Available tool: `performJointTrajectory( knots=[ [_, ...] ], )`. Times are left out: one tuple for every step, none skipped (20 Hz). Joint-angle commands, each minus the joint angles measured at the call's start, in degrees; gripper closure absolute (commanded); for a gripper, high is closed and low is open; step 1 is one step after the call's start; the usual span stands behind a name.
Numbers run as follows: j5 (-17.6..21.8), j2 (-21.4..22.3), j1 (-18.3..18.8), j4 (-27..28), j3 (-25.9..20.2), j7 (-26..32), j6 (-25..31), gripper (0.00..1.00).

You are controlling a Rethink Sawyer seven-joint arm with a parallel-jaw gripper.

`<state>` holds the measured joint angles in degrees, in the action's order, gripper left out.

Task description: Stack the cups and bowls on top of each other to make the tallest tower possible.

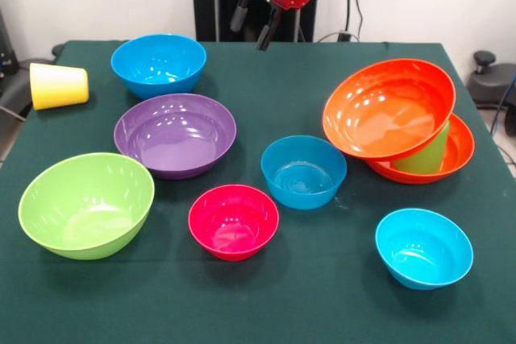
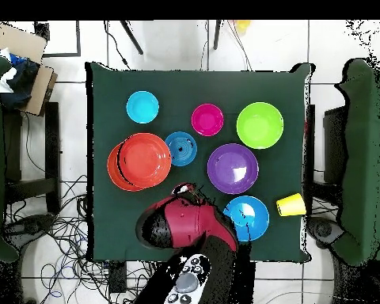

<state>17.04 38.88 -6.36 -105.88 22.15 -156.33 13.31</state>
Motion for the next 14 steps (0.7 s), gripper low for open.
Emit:
performJointTrajectory(
  knots=[
    [5.6, -0.6, 3.5, -2.6, -8.9, 6.2, -0.8, 0.00],
    [6.1, -0.7, 4.1, -2.6, -9.2, 6.3, -1.3, 0.00],
    [6.6, -0.7, 4.6, -2.6, -9.4, 6.4, -1.5, 0.00],
    [7.1, -0.7, 4.9, -2.6, -9.5, 6.5, -1.7, 0.00],
    [7.7, -0.6, 5.4, -2.5, -9.8, 6.6, -1.7, 0.00],
    [8.2, -0.5, 5.8, -2.5, -9.9, 6.7, -1.7, 0.00],
    [8.8, -0.3, 6.3, -2.6, -10.2, 6.7, -1.7, 0.00],
    [9.2, -0.2, 6.6, -2.6, -10.3, 6.7, -1.8, 0.00],
    [9.7, -0.1, 6.9, -2.7, -10.5, 6.7, -1.8, 0.00],
    [10.2, 0.0, 7.3, -2.7, -10.7, 6.8, -1.8, 0.00],
    [10.7, 0.2, 7.8, -2.6, -10.9, 6.9, -1.7, 0.00],
    [11.1, 0.3, 8.0, -2.7, -11.0, 7.0, -1.7, 0.00],
    [11.5, 0.3, 8.5, -2.6, -11.3, 6.9, -1.7, 0.00],
    [11.9, 0.3, 8.7, -2.6, -11.4, 6.9, -1.9, 0.00]
  ],
)
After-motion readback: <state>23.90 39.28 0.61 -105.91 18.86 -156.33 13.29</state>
